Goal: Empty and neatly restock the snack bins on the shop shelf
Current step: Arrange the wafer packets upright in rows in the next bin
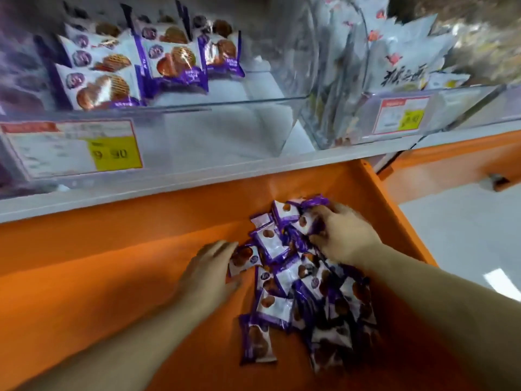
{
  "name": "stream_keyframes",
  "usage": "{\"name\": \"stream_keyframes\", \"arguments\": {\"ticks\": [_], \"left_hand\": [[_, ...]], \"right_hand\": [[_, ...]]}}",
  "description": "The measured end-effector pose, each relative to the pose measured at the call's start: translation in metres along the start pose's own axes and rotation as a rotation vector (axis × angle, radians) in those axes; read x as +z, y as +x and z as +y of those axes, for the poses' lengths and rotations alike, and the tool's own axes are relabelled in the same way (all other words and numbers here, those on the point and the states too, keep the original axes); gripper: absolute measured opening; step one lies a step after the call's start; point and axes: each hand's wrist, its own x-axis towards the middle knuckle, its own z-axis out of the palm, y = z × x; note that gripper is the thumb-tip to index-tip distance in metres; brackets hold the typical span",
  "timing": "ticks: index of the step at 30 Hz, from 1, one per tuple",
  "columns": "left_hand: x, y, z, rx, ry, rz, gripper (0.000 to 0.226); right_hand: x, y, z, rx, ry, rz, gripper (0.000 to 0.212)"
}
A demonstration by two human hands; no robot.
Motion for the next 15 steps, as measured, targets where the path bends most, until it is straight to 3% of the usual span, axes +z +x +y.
{"name": "stream_keyframes", "arguments": {"ticks": [3,9,15], "left_hand": [[-0.023,0.012,0.034,-0.024,0.11,0.02,0.074],[-0.021,0.014,0.036,-0.076,0.081,0.014,0.046],[-0.06,-0.043,0.03,-0.18,-0.235,-0.017,0.059]], "right_hand": [[0.011,0.016,0.002,0.089,-0.007,0.044,0.065],[0.023,0.02,-0.006,0.098,0.11,0.148,0.057],[-0.022,-0.02,-0.015,0.033,0.48,0.046,0.055]]}}
